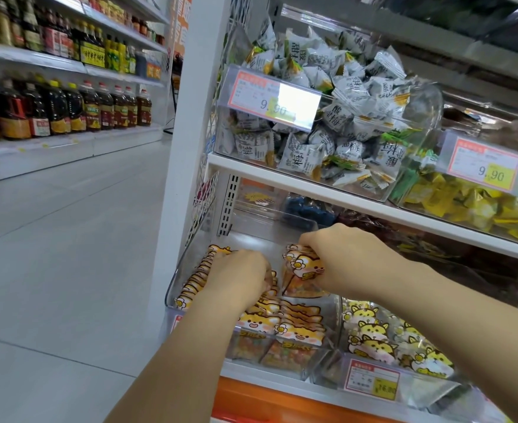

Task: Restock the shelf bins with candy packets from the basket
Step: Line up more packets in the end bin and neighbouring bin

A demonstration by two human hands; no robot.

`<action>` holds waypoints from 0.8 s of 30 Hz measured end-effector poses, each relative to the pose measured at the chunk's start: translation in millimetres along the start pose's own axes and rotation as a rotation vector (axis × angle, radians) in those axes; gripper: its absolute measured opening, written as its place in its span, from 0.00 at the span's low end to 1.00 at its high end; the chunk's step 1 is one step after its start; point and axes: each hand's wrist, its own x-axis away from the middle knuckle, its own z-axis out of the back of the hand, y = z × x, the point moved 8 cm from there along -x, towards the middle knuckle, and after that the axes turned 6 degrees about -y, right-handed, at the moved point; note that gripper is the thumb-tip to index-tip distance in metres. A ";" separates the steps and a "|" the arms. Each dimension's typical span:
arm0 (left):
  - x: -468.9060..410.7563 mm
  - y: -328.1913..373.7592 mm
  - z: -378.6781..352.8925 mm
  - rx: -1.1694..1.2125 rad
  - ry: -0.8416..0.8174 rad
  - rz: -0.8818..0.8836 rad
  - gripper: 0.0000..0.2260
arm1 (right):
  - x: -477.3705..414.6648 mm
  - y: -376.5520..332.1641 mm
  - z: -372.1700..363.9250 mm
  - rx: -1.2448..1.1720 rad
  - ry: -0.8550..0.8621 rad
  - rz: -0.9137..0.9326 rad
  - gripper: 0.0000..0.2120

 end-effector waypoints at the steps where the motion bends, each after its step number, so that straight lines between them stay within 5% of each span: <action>1: 0.0 0.1 0.0 0.000 0.004 -0.002 0.08 | 0.8 -0.5 0.9 0.013 0.007 -0.001 0.15; 11: -2.2 -0.1 -1.2 0.003 -0.017 -0.013 0.09 | -5.3 -13.5 -6.3 0.147 -0.019 -0.020 0.14; 24: 0.1 4.1 3.2 0.037 -0.069 -0.018 0.07 | -27.4 11.3 -51.7 -0.111 -0.241 -0.058 0.18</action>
